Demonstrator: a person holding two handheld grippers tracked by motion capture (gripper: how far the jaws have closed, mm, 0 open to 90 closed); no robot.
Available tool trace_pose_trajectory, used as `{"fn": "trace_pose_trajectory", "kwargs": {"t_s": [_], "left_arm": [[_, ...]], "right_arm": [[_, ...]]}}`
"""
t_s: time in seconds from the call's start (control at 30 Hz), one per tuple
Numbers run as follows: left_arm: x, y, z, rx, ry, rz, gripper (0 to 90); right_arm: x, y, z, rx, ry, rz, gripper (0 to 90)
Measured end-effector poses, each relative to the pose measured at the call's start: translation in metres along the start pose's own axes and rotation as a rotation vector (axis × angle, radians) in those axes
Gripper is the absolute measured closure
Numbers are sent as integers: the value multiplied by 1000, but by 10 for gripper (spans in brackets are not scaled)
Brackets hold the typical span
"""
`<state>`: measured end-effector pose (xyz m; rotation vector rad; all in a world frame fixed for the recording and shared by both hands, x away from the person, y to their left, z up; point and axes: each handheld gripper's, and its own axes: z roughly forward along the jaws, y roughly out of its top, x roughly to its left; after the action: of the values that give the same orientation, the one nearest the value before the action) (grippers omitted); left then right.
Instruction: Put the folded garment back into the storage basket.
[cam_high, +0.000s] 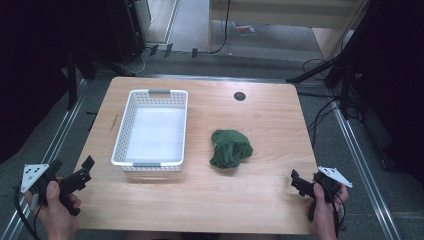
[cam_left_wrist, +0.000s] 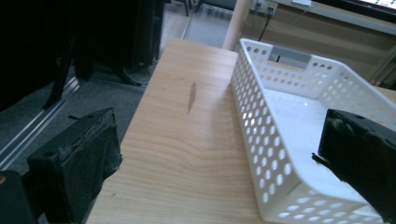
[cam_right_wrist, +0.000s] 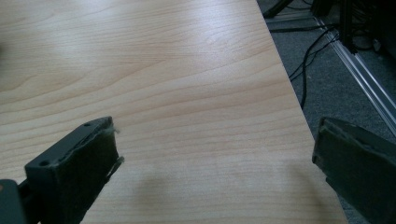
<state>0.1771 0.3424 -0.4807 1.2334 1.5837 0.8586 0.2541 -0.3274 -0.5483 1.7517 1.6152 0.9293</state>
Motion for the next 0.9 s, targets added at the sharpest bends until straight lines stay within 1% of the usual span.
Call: {"fn": "trace_pose_trajectory", "kwargs": {"t_s": [0.17, 0.27, 0.37, 0.4, 0.43, 0.47, 0.5, 0.63, 0.7, 0.77, 0.8, 0.87, 0.9], "left_arm": [[-13, 7, 0, 25, -35, 14, 0], [-20, 11, 1, 31, -47, 20, 0], [-28, 14, 6, 45, -63, 33, 0], [-31, 16, 8, 45, -68, 26, 0], [-33, 17, 9, 45, -74, 30, 0], [-39, 20, 11, 47, -81, 40, 0], [-39, 20, 11, 47, -81, 40, 0], [-51, 21, 16, 55, -102, 55, 0], [-56, 20, 18, 66, -108, 62, 0], [-62, 18, 25, 84, -117, 65, 0], [-62, 18, 25, 84, -117, 65, 0], [-69, 17, 29, 93, -130, 71, 0], [-69, 17, 29, 93, -130, 71, 0]], "right_arm": [[0, 0, 0, 0, -1, -1, 2], [0, 0, 0, 2, -1, 2, 2], [1, 0, 0, 0, -2, 1, 2], [1, 0, -1, 0, -3, 1, 2], [1, -1, -1, 0, -4, 1, 2], [1, -1, 0, -1, -3, 3, 2], [1, -1, 0, -1, -3, 3, 2], [1, -1, 0, -1, 0, 0, 2], [1, -1, 0, -1, 1, 1, 2], [0, -1, 0, -2, 0, 1, 2], [0, -1, 0, -2, 0, 1, 2], [1, -1, 0, 0, 1, 2, 1], [1, -1, 0, 0, 1, 2, 1]]}}
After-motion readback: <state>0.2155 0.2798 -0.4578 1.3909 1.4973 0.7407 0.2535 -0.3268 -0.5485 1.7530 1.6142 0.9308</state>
